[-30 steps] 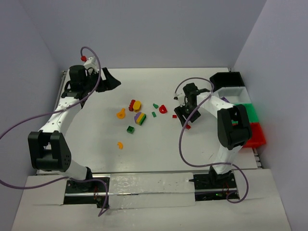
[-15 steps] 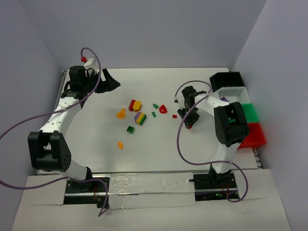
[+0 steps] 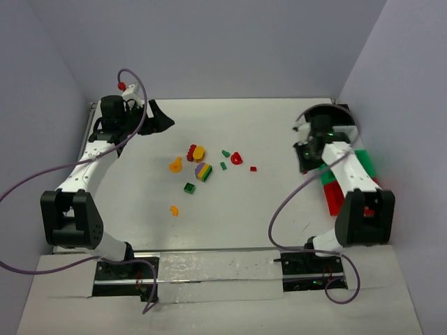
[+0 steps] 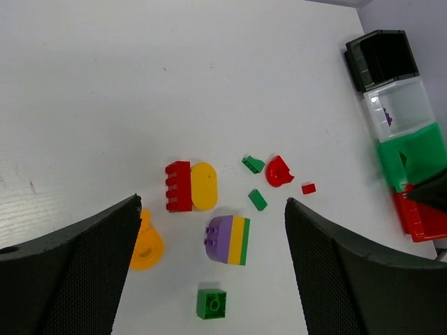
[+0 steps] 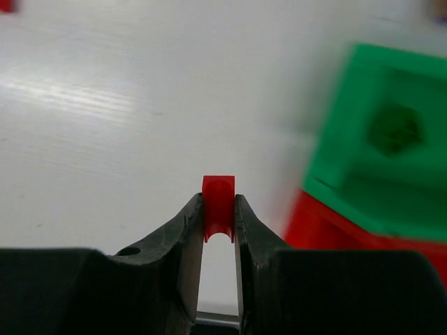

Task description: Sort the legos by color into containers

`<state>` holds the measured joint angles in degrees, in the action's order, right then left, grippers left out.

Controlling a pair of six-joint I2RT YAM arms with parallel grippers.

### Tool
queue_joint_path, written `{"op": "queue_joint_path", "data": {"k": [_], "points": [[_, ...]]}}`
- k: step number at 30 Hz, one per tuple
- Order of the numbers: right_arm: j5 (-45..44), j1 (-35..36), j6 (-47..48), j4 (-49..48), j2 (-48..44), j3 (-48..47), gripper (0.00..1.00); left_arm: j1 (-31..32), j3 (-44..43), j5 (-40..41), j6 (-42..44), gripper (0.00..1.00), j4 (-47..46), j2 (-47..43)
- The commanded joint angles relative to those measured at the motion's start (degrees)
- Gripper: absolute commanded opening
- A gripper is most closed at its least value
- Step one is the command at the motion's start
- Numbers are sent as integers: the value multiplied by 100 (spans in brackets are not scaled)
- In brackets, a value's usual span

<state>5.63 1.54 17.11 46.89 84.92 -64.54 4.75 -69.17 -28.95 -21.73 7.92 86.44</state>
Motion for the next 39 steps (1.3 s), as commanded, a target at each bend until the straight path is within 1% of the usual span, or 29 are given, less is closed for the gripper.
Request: {"op": "queue_joint_path", "data": {"k": [1, 3, 4, 6, 9, 14, 16, 17, 18, 20, 21, 22, 23, 24, 25, 27, 30, 32, 34, 35, 36, 38, 39], "points": [[-303, -1383, 529, 628, -975, -217, 0, -27, -338, -25, 199, 93, -45, 109], [-450, -2004, 881, 770, -1068, -183, 0, 1, -437, 81, 313, 99, 71, 138], [-499, -2355, 970, 780, -1086, -150, 0, 10, -499, 116, 395, 99, 123, 145], [-553, -2697, 1144, 842, -1078, -110, 0, 26, -550, 191, 445, 99, 239, 143], [-792, -3073, 1406, 835, -961, -26, 0, 36, -608, 219, 512, 99, 359, 148], [-1055, -3313, 1524, 624, -780, 204, 0, 61, -664, 423, 527, 99, 457, 129], [-1084, -3347, 1539, 585, -754, 255, 4, 61, -557, 531, 553, 99, 332, 9], [-1090, -3356, 1553, 581, -745, 273, 8, 64, -545, 548, 574, 99, 315, -26], [-1107, -3364, 1567, 576, -734, 295, 16, 69, -551, 585, 608, 99, 332, -57], [-1143, -3388, 1592, 582, -713, 311, 42, 70, -576, 675, 671, 99, 372, -81], [-1144, -3388, 1581, 602, -712, 277, 61, 70, -559, 722, 706, 99, 383, -105], [-1152, -3388, 1559, 602, -702, 221, 67, 70, -537, 771, 714, 99, 366, -128], [-1142, -3387, 1549, 615, -680, 126, 68, 70, -535, 800, 713, 99, 350, -130], [-1077, -3376, 1482, 704, -629, -62, 75, 70, -527, 843, 705, 99, 350, -147], [-1039, -3351, 1432, 748, -585, -226, 77, 70, -521, 881, 698, 99, 350, -160], [-965, -3249, 1360, 786, -521, -424, 77, 70, -497, 891, 675, 99, 357, -176], [-721, -2545, 1030, 879, -410, -844, 77, 68, -475, 870, 707, 99, 389, -188], [-463, -1954, 823, 895, -377, -966, 77, 61, -521, 758, 795, 99, 489, -163], [219, -1202, 531, 840, -231, -1084, 77, 61, -590, 427, 1028, 99, 633, -119], [490, -961, 451, 811, -131, -1123, 77, 56, -607, 337, 1112, 99, 690, -110], [782, -637, 325, 735, 66, -1187, 76, 52, -624, 56, 1201, 99, 749, -102], [1142, -311, 259, 634, 371, -1280, 76, 48, -633, -253, 1305, 99, 806, -105], [1431, -78, 226, 544, 706, -1386, 76, 41, -636, -401, 1352, 99, 824, -120]]}}
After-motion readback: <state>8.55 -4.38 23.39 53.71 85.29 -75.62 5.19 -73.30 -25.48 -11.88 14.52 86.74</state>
